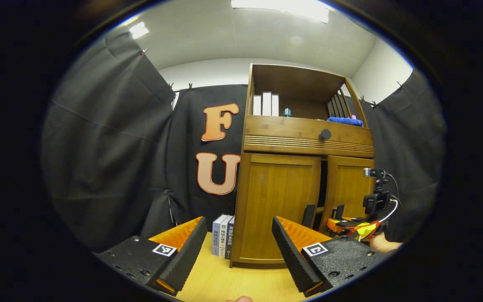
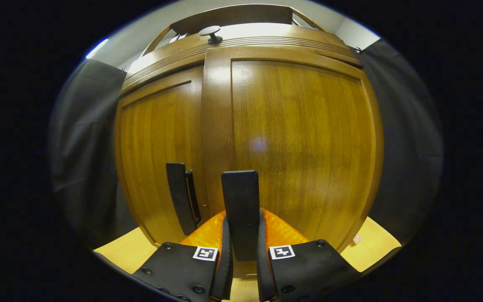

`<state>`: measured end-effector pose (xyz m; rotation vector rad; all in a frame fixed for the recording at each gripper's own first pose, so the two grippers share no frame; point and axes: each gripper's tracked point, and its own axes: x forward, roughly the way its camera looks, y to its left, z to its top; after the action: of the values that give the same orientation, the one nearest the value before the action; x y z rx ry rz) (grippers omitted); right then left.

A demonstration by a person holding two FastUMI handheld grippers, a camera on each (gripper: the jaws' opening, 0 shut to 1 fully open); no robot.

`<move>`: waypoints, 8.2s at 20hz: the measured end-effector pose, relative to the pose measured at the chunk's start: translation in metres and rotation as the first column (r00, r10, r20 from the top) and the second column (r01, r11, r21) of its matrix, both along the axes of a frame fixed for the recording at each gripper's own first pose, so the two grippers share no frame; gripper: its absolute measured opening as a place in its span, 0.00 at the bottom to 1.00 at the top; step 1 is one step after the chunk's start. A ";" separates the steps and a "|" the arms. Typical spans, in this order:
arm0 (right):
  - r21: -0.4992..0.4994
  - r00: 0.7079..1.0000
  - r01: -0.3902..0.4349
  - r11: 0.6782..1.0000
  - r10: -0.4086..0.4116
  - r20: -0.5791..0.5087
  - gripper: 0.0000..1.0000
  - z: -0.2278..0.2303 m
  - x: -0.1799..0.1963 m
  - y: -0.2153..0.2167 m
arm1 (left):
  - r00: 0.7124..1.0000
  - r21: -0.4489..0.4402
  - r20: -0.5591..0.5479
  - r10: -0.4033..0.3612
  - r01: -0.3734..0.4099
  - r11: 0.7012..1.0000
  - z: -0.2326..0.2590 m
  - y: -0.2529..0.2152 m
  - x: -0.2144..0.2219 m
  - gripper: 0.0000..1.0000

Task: Open the right door of the double-door shoe cabinet with the right hand, and open the left door with the left hand.

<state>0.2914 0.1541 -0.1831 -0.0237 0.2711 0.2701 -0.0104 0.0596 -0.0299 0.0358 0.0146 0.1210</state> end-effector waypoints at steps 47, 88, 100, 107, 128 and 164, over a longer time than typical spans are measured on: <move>-0.016 0.998 -0.045 0.999 0.046 0.049 0.22 0.040 -0.115 -0.232 | 0.985 0.051 0.046 0.169 -0.172 0.984 0.007 -0.153 -0.017 0.92; 0.020 0.967 0.190 0.982 -0.191 0.168 0.15 0.137 -0.228 -0.221 | 0.984 -0.041 -0.017 -0.177 0.177 0.983 -0.032 -0.163 0.073 0.92; 0.001 0.956 0.214 0.977 -0.210 0.205 0.92 0.114 -0.239 -0.183 | 0.956 -0.070 -0.050 -0.290 0.286 0.956 -0.067 -0.164 0.137 0.95; -0.013 0.960 0.200 0.980 -0.194 0.202 0.98 0.112 -0.237 -0.177 | 0.944 -0.044 -0.088 -0.317 0.314 0.948 -0.102 -0.184 0.176 0.92; -0.007 0.963 0.211 0.978 -0.206 0.172 0.93 0.106 -0.242 -0.201 | 0.964 -0.022 -0.148 -0.220 0.219 0.975 -0.151 -0.191 0.260 0.29; 0.004 0.982 0.070 0.998 -0.070 0.176 0.92 0.073 -0.245 -0.076 | 0.963 -0.029 -0.127 -0.237 0.235 0.971 -0.094 -0.011 0.065 0.19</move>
<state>0.0462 0.0779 -0.1099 -0.0396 0.0956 0.1961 0.0544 0.0488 -0.1237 0.0319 0.1411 -0.1208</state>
